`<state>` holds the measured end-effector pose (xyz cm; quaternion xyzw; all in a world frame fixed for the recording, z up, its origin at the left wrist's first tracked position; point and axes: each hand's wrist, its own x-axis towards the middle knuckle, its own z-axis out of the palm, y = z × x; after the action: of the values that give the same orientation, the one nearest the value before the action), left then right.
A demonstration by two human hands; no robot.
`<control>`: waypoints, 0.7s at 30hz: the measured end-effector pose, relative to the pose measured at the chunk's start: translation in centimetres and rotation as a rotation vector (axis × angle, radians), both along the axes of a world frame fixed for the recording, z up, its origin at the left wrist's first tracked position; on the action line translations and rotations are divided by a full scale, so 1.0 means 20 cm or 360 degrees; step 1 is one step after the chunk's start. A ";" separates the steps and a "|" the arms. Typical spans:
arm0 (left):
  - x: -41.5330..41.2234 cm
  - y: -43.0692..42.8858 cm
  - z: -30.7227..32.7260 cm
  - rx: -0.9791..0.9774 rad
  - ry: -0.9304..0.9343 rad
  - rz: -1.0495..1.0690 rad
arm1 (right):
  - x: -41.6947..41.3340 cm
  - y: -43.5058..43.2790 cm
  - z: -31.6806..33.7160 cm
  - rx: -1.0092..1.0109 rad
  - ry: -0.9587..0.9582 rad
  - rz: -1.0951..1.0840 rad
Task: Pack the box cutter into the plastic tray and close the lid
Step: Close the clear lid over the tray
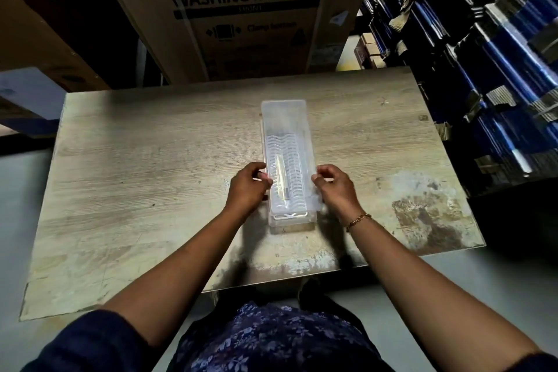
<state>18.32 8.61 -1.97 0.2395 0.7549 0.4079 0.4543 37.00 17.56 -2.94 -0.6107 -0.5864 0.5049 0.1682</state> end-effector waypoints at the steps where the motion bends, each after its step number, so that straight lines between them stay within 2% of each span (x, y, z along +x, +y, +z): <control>1: 0.00 -0.01 -0.02 -0.0029 0.0053 -0.0017 | 0.00 -0.02 -0.04 0.0014 -0.0057 0.0017; 5: 0.02 -0.06 -0.12 -0.0113 0.0373 -0.0208 | -0.02 -0.08 -0.10 -0.0066 -0.0119 -0.0028; 8: 0.04 -0.06 -0.13 -0.0156 0.0472 -0.0248 | -0.03 -0.09 -0.11 -0.0088 -0.0126 -0.0073; 14: 0.03 -0.09 -0.16 -0.0241 0.0289 -0.0274 | 0.03 -0.07 -0.09 -0.0335 0.0011 0.0023; 21: 0.04 -0.10 -0.16 -0.0268 0.0267 -0.0300 | 0.02 -0.03 -0.08 -0.0337 -0.0085 0.0158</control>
<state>19.09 6.70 -5.16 0.3037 0.7959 0.2772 0.4443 37.39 16.98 -4.55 -0.6083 -0.5636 0.5554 0.0618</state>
